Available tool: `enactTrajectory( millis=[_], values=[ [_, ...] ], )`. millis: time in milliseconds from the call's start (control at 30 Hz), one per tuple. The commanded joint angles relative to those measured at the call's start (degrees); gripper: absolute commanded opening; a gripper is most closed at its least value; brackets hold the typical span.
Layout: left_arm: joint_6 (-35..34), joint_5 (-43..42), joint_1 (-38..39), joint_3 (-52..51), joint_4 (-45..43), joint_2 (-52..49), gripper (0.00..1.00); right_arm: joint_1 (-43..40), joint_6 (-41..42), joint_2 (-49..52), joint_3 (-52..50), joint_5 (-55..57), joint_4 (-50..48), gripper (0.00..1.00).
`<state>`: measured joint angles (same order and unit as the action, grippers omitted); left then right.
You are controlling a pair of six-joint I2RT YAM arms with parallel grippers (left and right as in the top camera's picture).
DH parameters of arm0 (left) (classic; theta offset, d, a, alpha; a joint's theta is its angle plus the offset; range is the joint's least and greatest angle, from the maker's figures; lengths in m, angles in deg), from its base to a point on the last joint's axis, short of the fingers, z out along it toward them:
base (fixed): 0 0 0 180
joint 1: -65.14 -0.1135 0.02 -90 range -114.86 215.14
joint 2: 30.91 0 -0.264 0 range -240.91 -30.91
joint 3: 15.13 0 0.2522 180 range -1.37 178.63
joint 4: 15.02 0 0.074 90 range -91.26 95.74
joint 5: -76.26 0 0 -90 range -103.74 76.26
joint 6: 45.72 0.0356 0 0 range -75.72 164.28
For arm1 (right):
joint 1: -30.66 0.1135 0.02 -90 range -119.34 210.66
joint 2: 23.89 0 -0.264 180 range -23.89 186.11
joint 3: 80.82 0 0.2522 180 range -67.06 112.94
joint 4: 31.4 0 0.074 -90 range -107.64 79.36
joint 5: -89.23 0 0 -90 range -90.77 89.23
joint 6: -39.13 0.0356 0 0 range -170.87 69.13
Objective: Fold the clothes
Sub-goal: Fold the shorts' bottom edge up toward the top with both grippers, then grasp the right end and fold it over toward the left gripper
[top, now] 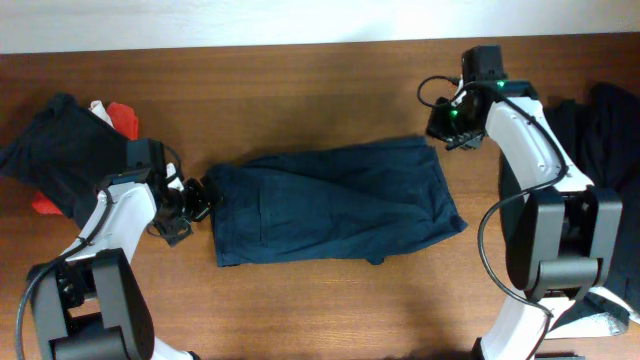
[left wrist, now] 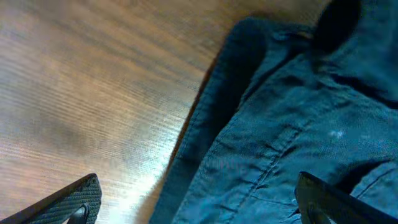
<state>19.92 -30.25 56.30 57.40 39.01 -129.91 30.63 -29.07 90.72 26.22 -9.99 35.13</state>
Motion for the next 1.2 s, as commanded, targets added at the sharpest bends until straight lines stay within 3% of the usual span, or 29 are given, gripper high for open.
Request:
enactTrajectory(
  millis=[0, 100, 233, 267, 333, 367, 400, 467, 533, 667, 700, 833, 933, 1067, 1167],
  values=[
    [10.71, -0.66, 0.11, 0.31, -1.46, 0.2, 0.99, 0.02, -2.03, -3.72, 1.7, -0.9, 9.46, 0.45],
    [12.59, -6.32, 0.46, 0.28, -2.45, -1.97, 0.99, 0.79, -3.89, -4.44, 1.62, -0.85, 17.42, 0.45],
    [12.68, -9.44, 5.22, 0.26, -3.61, -7.89, 0.95, 2.97, -5.09, -4.44, 1.44, -0.92, 19.52, 0.46],
    [12.68, -9.42, 6.51, 0.26, -3.56, -9.22, 0.82, 3.56, -5.07, -4.44, 1.44, -0.9, 19.69, 0.45],
    [12.68, -9.22, 8.39, 0.26, -2.89, -10.27, 0.41, 4.63, -5.07, -4.44, 1.44, -0.9, 20.2, 0.46],
    [12.68, -9.2, 8.74, 0.33, -2.51, -10.14, 0.04, 5.33, -5.09, -4.42, 1.42, -0.9, 20.61, 0.46],
    [12.68, -9.16, 8.59, 0.9, -1.57, -10.1, 0.0, 6.19, -5.46, -4.42, 1.4, -0.94, 21.09, 0.45],
    [12.66, -7.87, 7.48, 3.93, 3.04, -9.94, 0.0, 8.46, -8.57, -4.42, 1.4, -0.96, 21.59, 0.35],
    [12.7, -5.09, 6.38, 10.71, 11.61, -9.92, 0.0, 11.5, -9.6, -4.39, 1.25, -1.29, 21.38, 0.04],
    [12.72, -4.7, 6.16, 25.11, 25.57, -9.55, 0.0, 17.4, -9.57, -4.31, -4.33, -8.22, 14.56, 0.04],
    [12.72, -4.72, 6.19, 30.67, 31.32, -9.22, 0.0, 20.11, -9.57, -4.26, -8.63, -11.87, 8.96, 0.04],
    [12.72, -5.25, 8.13, 38.82, 40.63, -7.96, 0.01, 27.74, -7.69, -4.2, -19.39, -14.62, -9.01, 0.04],
    [12.7, -11.63, 10.16, 41.38, 41.81, -5.05, 0.01, 34.6, -2.97, -2.99, -25.31, -14.62, -20.65, 0.04],
    [12.68, -21.11, 11.85, 41.77, 40.22, -2.01, 0.01, 41.51, -2.82, -0.22, -25.66, -14.6, -27.78, 0.04],
    [12.68, -22.27, 13.25, 41.75, 39.45, -1.73, 0.01, 42.12, -2.89, -0.24, -25.18, -14.1, -30.71, 0.04]
  ],
)
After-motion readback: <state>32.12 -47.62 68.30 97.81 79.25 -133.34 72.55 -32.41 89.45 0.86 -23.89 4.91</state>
